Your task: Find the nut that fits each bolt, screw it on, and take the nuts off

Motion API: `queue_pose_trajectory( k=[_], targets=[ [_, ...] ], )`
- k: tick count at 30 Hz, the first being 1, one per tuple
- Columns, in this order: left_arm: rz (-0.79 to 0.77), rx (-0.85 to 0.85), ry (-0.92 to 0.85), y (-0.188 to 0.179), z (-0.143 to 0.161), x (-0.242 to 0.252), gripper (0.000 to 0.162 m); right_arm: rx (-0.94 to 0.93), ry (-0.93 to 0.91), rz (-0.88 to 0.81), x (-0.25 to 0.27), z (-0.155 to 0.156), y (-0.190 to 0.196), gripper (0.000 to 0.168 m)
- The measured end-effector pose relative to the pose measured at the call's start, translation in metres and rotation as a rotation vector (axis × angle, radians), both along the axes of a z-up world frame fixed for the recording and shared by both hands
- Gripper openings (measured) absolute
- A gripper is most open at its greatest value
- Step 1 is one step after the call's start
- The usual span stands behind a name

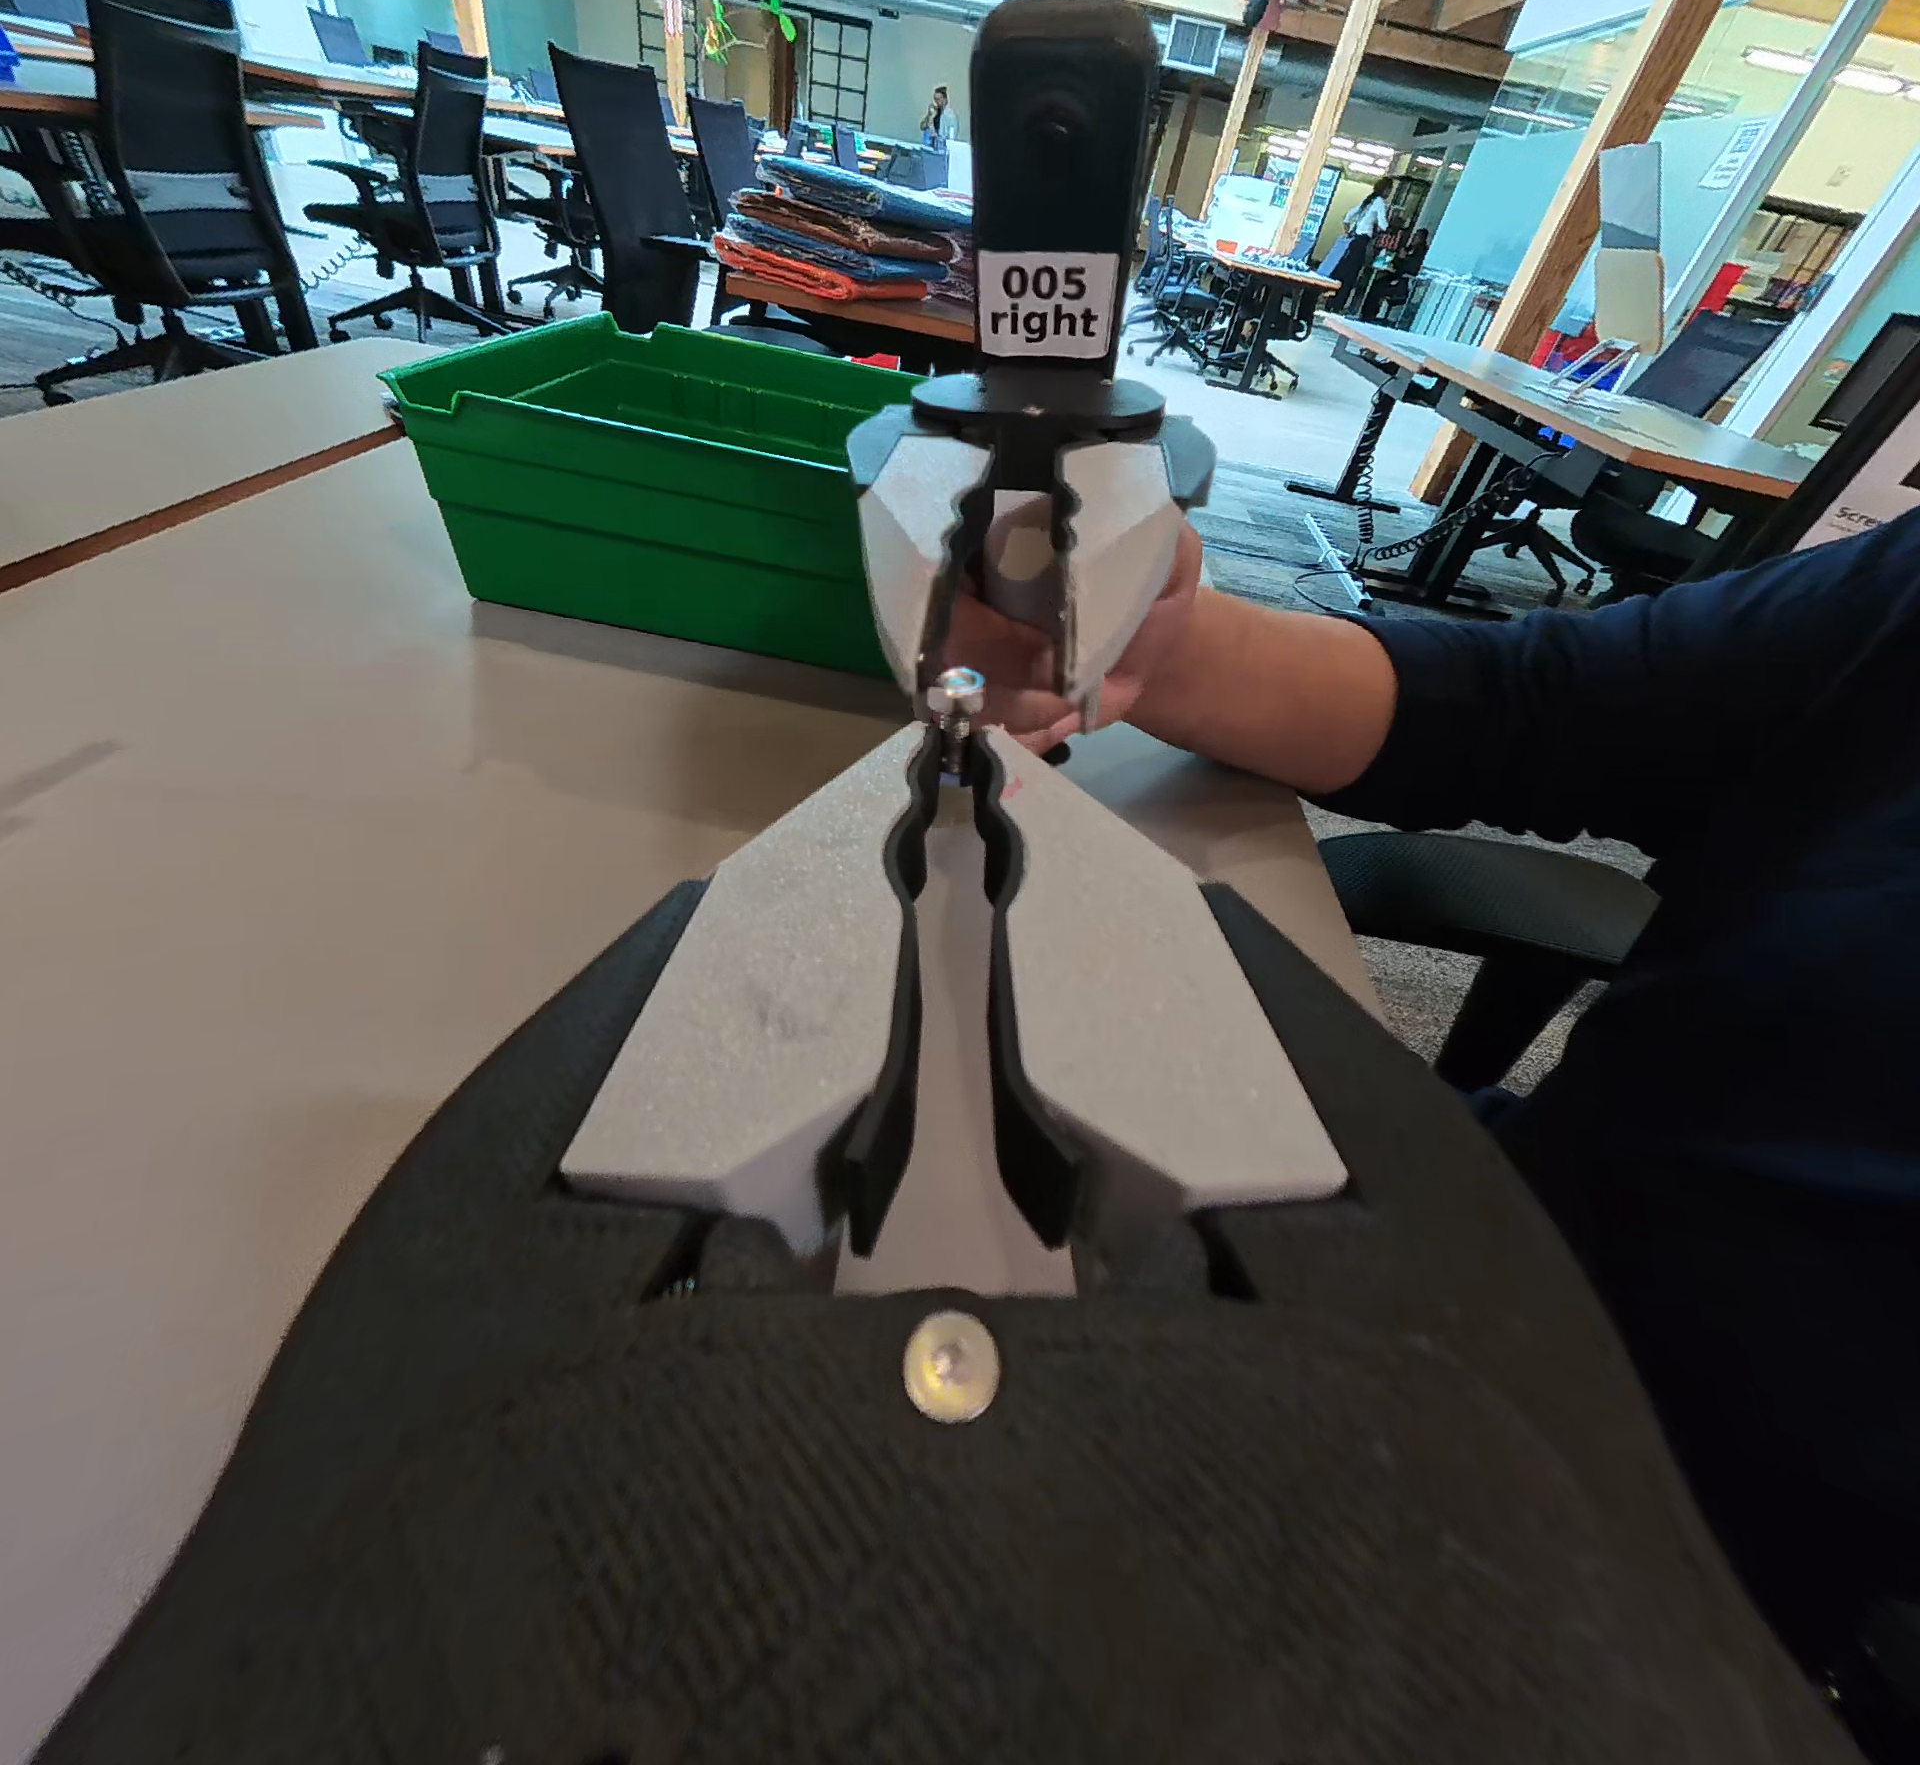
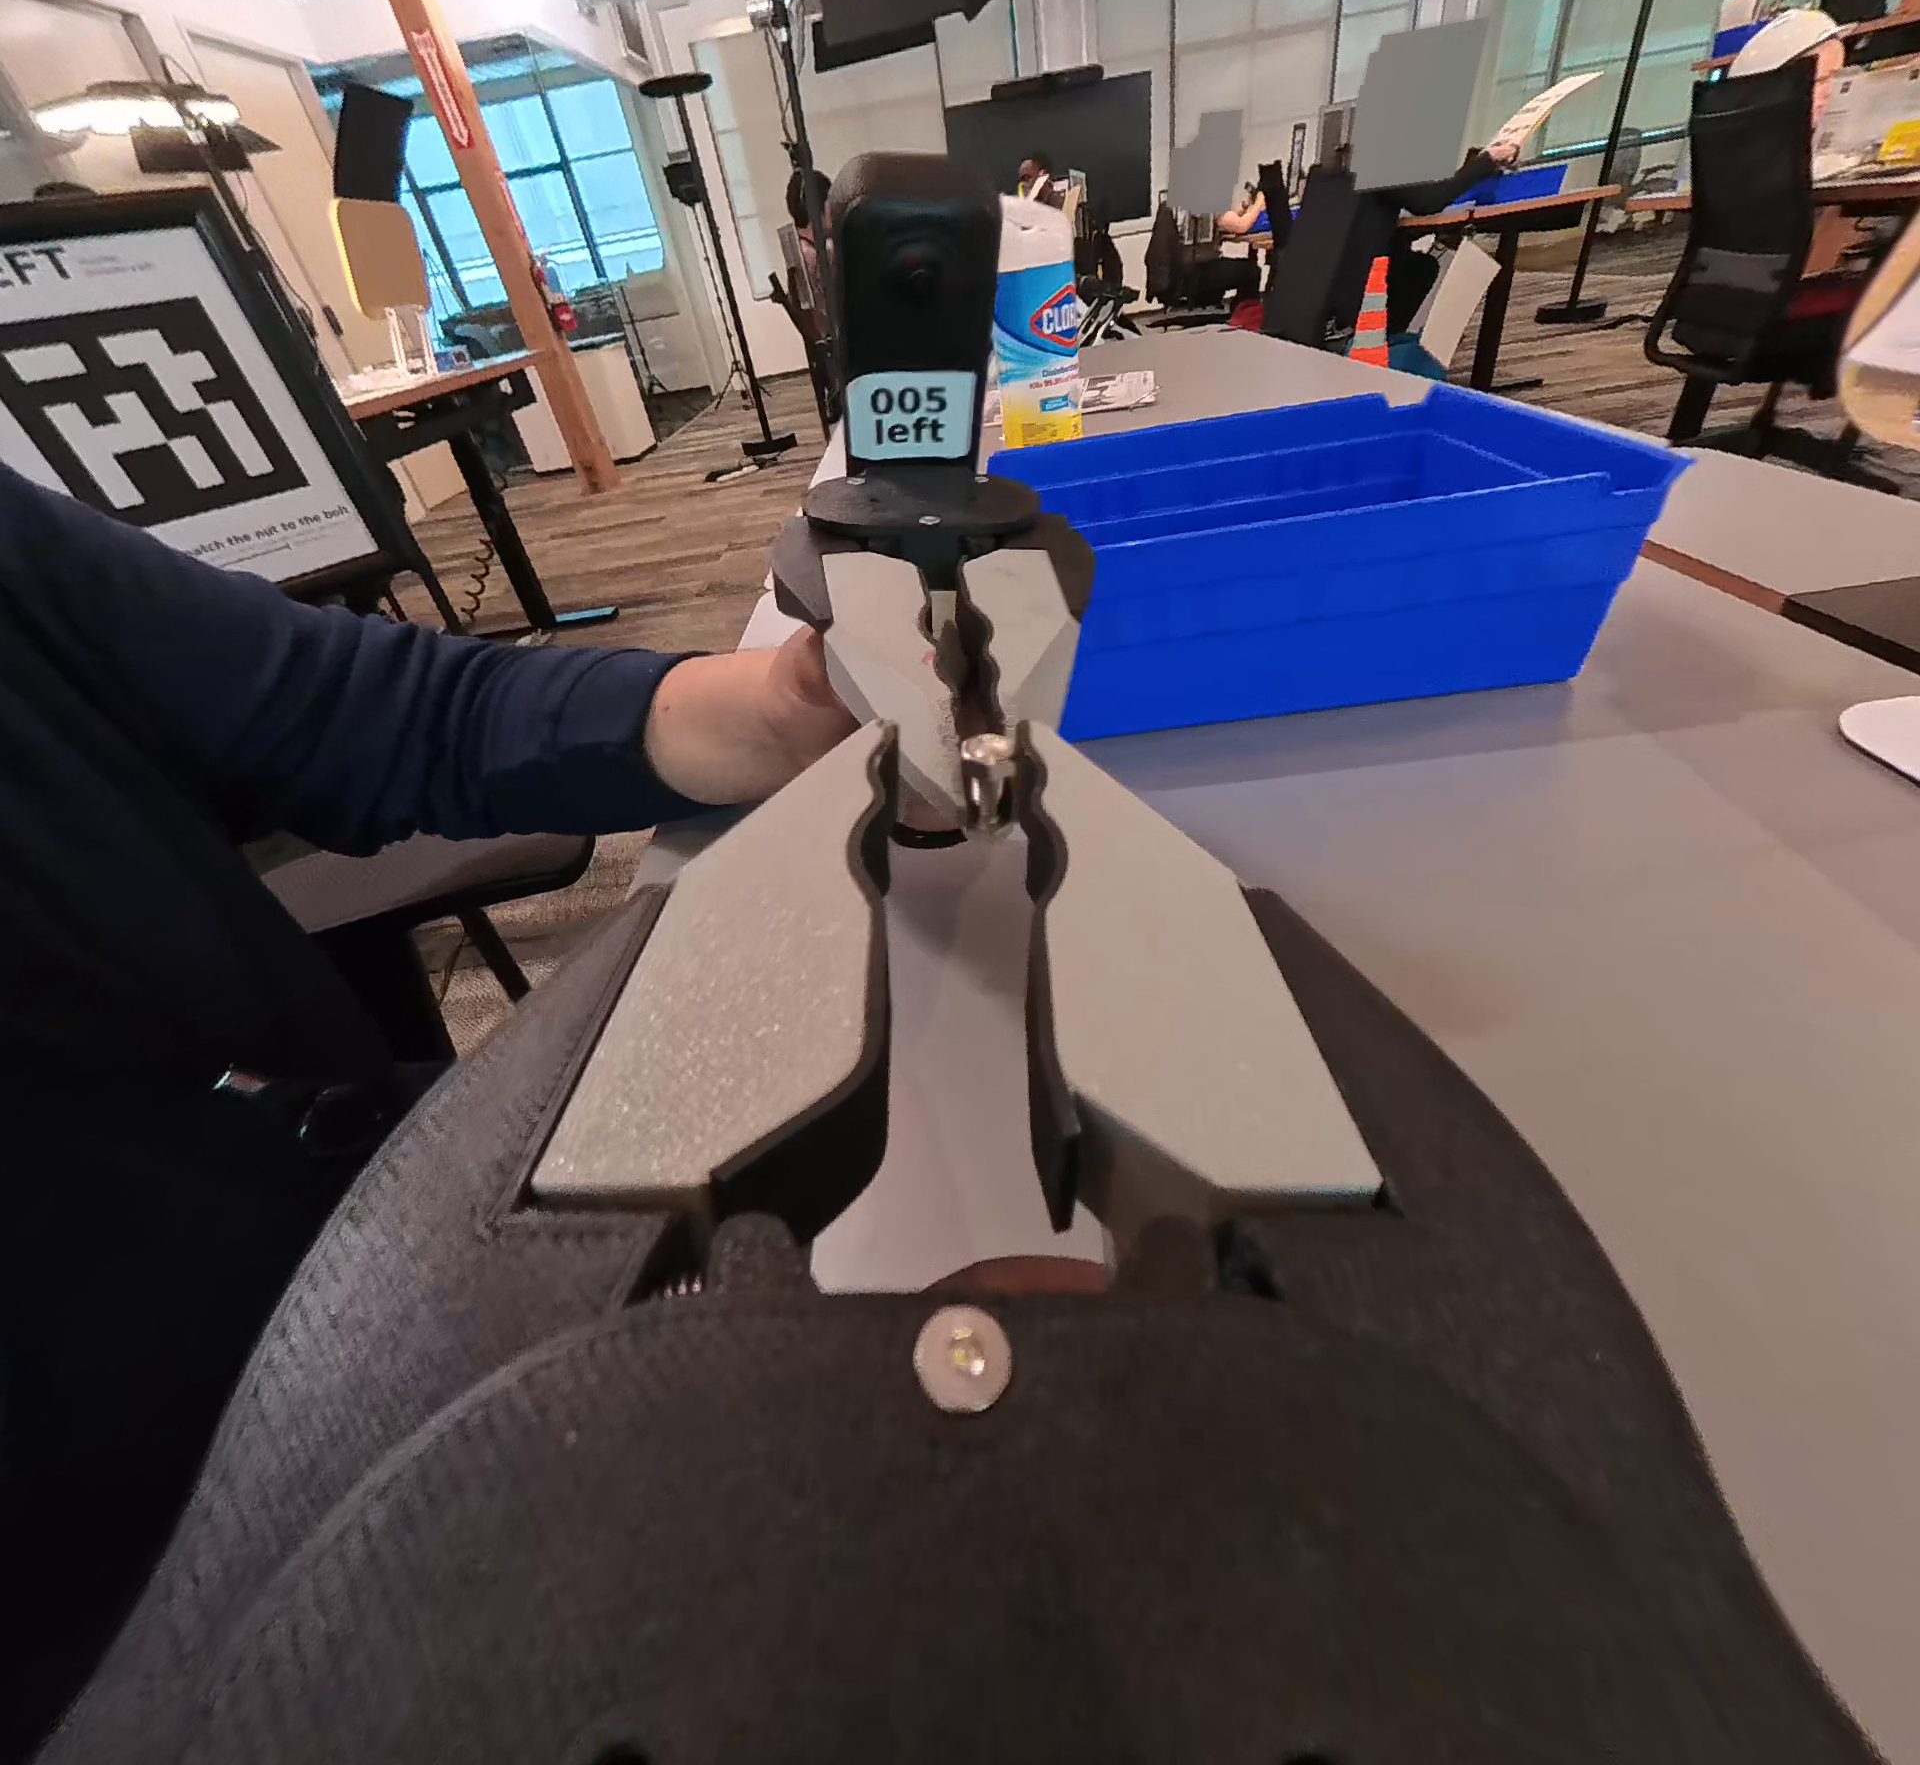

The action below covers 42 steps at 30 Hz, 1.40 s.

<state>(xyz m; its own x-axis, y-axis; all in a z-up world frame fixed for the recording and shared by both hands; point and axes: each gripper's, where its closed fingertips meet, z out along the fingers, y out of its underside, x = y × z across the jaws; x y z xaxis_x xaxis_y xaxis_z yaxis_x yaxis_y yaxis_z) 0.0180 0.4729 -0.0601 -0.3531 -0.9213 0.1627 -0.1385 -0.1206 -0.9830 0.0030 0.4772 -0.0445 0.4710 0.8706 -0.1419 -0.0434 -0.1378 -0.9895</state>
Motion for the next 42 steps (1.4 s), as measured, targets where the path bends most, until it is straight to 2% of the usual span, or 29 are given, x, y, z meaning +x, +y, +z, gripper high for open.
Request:
queue_pose_trajectory(
  k=[2, 9, 12, 15, 23, 27, 34, 37, 42],
  targets=[
    [-0.001, 0.002, 0.002, 0.0, 0.0, 0.0, 0.003, 0.007, -0.024, 0.0, -0.007, -0.003, 0.0, 0.025],
    [0.013, 0.005, -0.016, 0.002, 0.003, -0.001, 0.003, 0.02, 0.029, -0.036, 0.009, 0.009, 0.002, 0.021],
    [0.013, 0.01, -0.011, 0.002, 0.001, 0.0, 0.003, 0.014, 0.012, -0.003, -0.001, 0.004, -0.001, 0.019],
    [0.017, 0.031, -0.008, 0.0, -0.001, 0.001, 0.003, 0.015, 0.005, 0.034, -0.014, 0.003, -0.006, 0.025],
    [0.015, 0.029, -0.023, 0.0, 0.002, 0.0, 0.003, 0.017, -0.003, -0.023, 0.004, 0.004, 0.0, 0.02],
    [0.008, 0.046, -0.015, -0.002, 0.0, 0.0, 0.003, 0.011, -0.008, 0.006, -0.012, 0.001, -0.002, 0.031],
    [0.022, 0.034, -0.028, 0.002, 0.003, -0.001, 0.003, 0.028, 0.024, -0.034, 0.007, 0.011, 0.0, 0.025],
    [0.022, 0.041, -0.026, 0.001, 0.003, -0.001, 0.003, 0.022, -0.002, -0.018, 0.001, 0.005, -0.001, 0.023],
    [0.014, 0.045, -0.022, -0.001, 0.002, 0.0, 0.003, 0.046, -0.03, -0.021, -0.013, 0.001, -0.001, 0.032]
  ],
)
